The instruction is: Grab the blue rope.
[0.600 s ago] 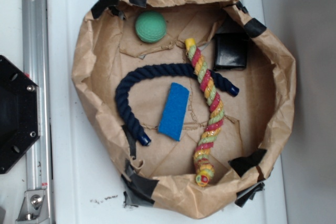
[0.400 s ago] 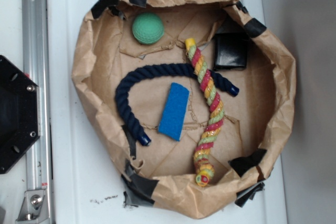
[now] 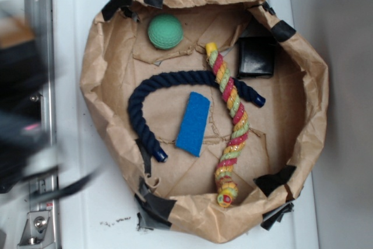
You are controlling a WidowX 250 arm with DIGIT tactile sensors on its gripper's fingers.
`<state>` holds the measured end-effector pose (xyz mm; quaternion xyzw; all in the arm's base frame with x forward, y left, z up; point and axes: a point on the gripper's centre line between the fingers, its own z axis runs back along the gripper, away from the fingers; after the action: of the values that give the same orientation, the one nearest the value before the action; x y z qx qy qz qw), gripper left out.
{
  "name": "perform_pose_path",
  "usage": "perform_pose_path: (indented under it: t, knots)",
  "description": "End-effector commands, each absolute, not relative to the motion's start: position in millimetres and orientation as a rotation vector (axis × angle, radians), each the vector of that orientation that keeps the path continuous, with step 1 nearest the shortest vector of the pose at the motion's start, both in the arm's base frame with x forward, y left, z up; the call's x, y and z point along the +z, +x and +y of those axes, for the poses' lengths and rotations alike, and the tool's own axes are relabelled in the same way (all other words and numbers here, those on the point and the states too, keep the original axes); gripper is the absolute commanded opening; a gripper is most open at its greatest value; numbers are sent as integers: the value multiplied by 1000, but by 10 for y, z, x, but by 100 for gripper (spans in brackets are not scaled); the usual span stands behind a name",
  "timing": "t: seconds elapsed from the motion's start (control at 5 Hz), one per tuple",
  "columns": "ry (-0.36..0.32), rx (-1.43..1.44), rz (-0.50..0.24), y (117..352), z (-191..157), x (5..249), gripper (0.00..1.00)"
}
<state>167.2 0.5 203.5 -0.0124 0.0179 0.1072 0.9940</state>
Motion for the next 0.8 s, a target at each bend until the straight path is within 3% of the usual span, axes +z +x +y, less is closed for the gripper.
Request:
perform_pose_path:
  t: [0.0,0.2,0.4,0.6]
  knots:
    - [-24,533,95,2123,143,1361,100]
    - [-13,514,102,2140,62,861,100]
    - [15,445,71,2248,48,572,100]
    - [3,392,118,2263,148,317,100]
